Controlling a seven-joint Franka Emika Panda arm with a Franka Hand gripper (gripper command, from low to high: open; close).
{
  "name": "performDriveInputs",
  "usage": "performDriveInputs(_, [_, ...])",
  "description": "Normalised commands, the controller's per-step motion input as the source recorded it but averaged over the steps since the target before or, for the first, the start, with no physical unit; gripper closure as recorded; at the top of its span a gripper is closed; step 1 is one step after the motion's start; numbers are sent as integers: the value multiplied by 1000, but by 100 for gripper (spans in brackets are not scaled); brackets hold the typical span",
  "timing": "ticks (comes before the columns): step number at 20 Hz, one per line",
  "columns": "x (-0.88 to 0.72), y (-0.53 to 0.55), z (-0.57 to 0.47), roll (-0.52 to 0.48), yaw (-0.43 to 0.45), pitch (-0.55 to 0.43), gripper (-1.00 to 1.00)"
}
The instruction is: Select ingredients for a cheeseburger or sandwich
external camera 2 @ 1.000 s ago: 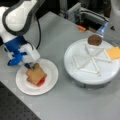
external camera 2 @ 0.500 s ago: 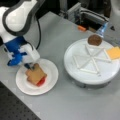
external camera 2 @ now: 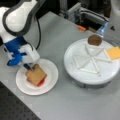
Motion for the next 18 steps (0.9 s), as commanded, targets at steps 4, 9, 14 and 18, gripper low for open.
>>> performDriveInputs(4, [-57,-25,-72,-116,119,-79,-100])
performDriveInputs(9, [-78,-62,-59,-111,123,-72,-100])
performDriveInputs(14, [-89,-53,-43,-101,127,-60,-100])
performDriveInputs(18, [-116,-4,3,-95,112,-36,-100])
